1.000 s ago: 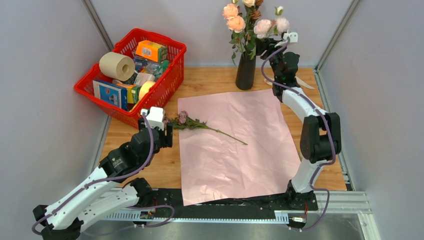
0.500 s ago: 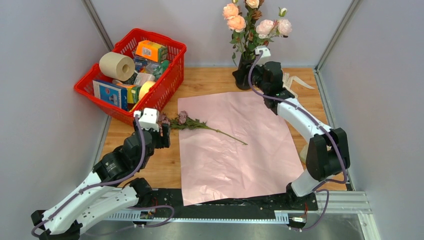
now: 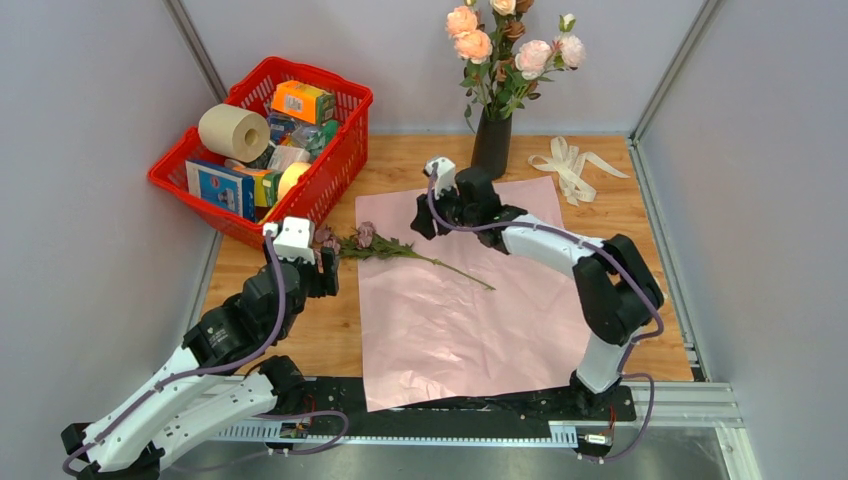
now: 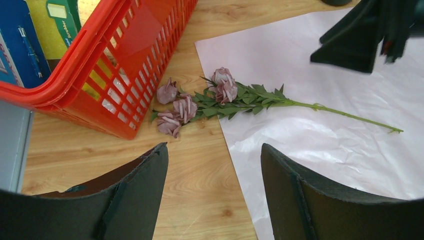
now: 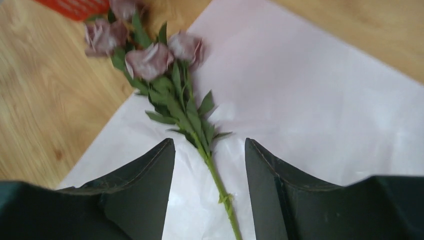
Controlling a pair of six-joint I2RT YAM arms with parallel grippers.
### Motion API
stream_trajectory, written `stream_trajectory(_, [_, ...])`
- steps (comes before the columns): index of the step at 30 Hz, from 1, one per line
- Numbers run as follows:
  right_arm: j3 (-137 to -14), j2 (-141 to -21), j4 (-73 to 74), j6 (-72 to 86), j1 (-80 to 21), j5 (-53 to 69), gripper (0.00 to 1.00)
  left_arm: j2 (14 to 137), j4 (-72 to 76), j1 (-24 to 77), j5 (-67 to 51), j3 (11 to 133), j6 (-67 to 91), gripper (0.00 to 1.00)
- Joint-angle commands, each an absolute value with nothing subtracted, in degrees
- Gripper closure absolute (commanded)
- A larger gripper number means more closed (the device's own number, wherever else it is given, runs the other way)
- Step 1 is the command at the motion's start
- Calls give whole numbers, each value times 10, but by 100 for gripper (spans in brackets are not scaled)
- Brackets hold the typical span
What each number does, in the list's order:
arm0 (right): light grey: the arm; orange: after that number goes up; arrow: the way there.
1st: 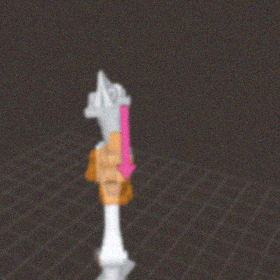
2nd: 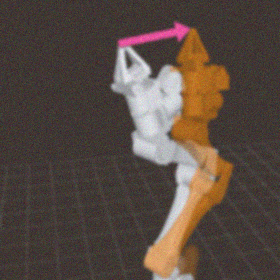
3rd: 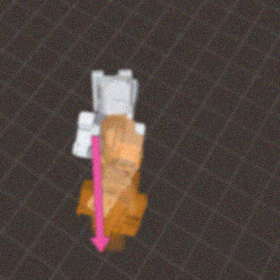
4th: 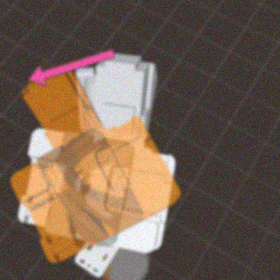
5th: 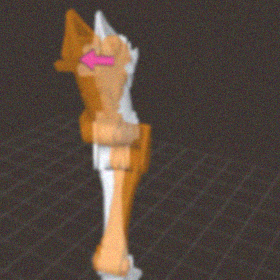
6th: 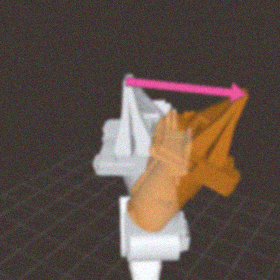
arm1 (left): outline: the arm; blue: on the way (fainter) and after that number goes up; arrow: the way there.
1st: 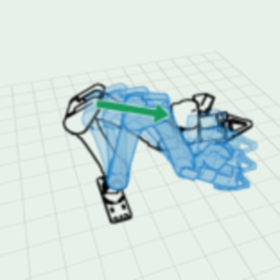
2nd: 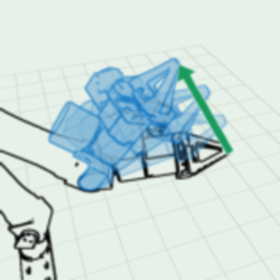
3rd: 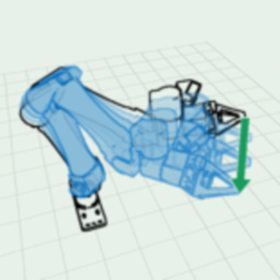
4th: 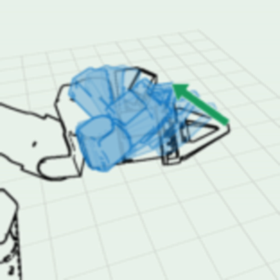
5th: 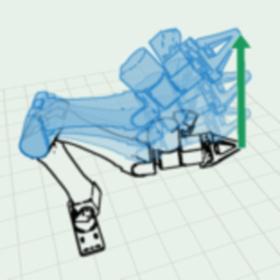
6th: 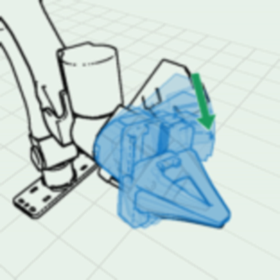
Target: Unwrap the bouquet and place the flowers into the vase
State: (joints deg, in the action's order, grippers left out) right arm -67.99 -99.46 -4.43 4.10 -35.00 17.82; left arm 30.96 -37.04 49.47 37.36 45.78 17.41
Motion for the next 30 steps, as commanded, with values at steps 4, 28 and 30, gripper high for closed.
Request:
stream_trajectory(4, [-726,-1078,32,-50,-391,202,44,309,-354,494,374,465,170,24])
stream_trajectory(28, [-773,-1183,49,-114,-438,120,63,314,-355,494,374,465,169,24])
stream_trajectory(30, [-772,-1180,49,-117,-440,111,72,313,-355,494,375,465,170,24])
